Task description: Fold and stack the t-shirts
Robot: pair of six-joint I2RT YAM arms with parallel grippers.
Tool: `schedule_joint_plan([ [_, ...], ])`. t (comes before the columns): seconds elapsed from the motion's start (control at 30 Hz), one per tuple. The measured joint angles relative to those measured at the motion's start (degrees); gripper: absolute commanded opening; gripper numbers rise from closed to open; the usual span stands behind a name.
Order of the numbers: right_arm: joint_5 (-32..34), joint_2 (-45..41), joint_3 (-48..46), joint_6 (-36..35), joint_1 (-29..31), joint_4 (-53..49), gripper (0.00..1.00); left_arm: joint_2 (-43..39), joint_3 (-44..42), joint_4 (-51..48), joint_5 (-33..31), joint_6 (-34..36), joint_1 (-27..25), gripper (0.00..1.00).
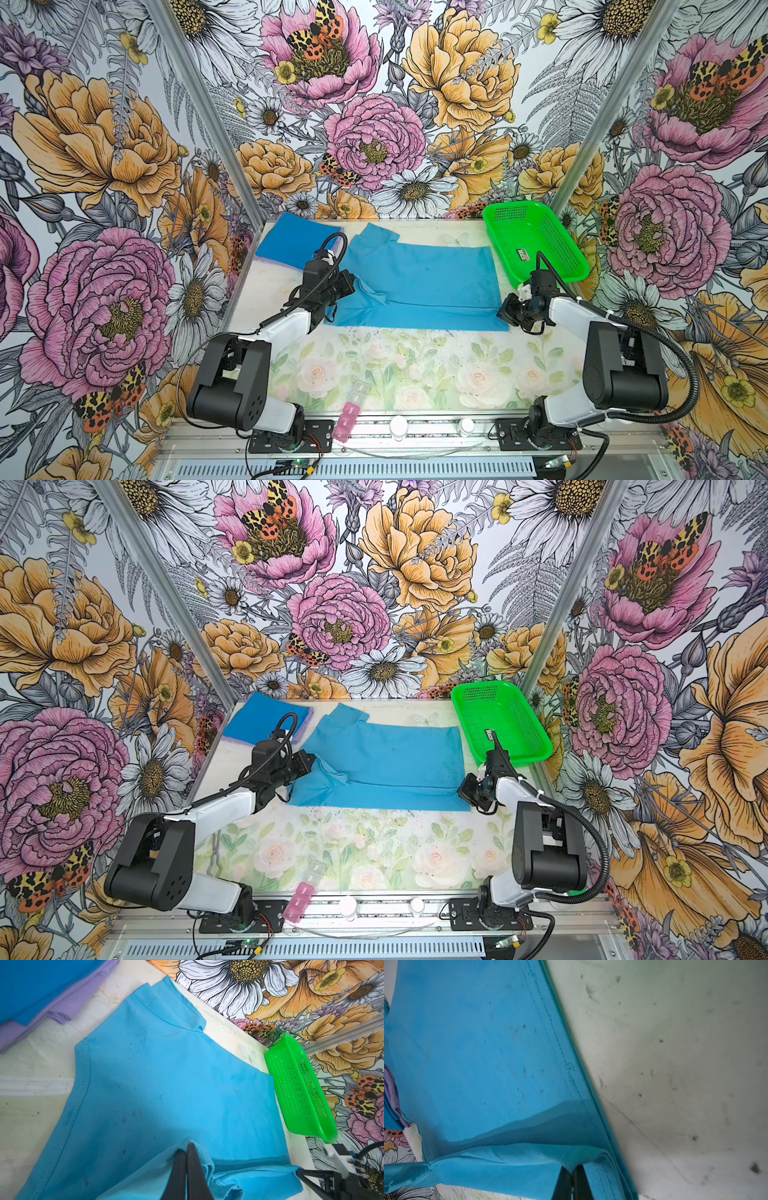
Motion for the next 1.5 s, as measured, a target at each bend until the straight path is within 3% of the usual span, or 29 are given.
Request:
schedule_joint_plan([
  [0.7, 0.0, 2.2, 3.0, 0.1, 0.0, 1.7, 0.0, 6.2, 3.8, 0.5, -0.2, 0.9, 0.5, 0.0],
  [0.8, 0.2, 2.3, 3.0, 0.2, 0.0, 1.7, 0.14, 7.0, 4.7, 0.5, -0.2, 0.9, 0.5, 0.0],
  [0.9, 0.2, 2.3, 3.2, -0.2, 0.0, 1.9, 0.4, 7.8, 5.9, 0.5, 0.2, 0.9, 0.7, 0.0],
  [0.93, 0.2, 2.2, 3.3, -0.4, 0.0, 2.2, 0.5, 8.0, 6.3, 0.5, 0.3, 0.9, 0.9, 0.13],
  [1.0, 0.1, 1.5, 3.3, -1.4, 0.0, 2.4, 0.65, 8.2, 7.2, 0.5, 0.6, 1.0, 1.5, 0.66],
  [1.03, 0.2, 0.6, 3.3, -2.0, 0.0, 2.4, 0.72, 8.3, 7.7, 0.5, 1.0, 0.9, 1.8, 0.87],
  [1.07, 0.2, -0.4, 3.3, -2.4, 0.0, 2.4, 0.79, 8.3, 8.3, 0.5, 1.4, 0.9, 2.1, 0.98],
  [1.13, 0.0, -4.0, 3.3, -3.4, 0.0, 2.6, 0.94, 8.2, 9.5, 0.7, 1.7, 0.8, 2.8, 0.99],
  [1.2, -0.3, -8.2, 3.3, -3.9, 0.1, 3.0, 0.99, 7.1, 9.8, 0.8, 2.0, 0.7, 3.7, 0.99],
  [1.33, -0.8, -15.0, 2.4, -4.1, 0.9, 4.5, 1.0, 2.5, 9.6, -2.1, 1.9, 0.8, 5.9, 0.99],
  [1.5, -0.9, -16.0, -1.3, -4.2, 2.5, 4.6, 0.99, -6.0, 4.6, -8.1, 0.1, 0.1, 7.4, 0.99],
])
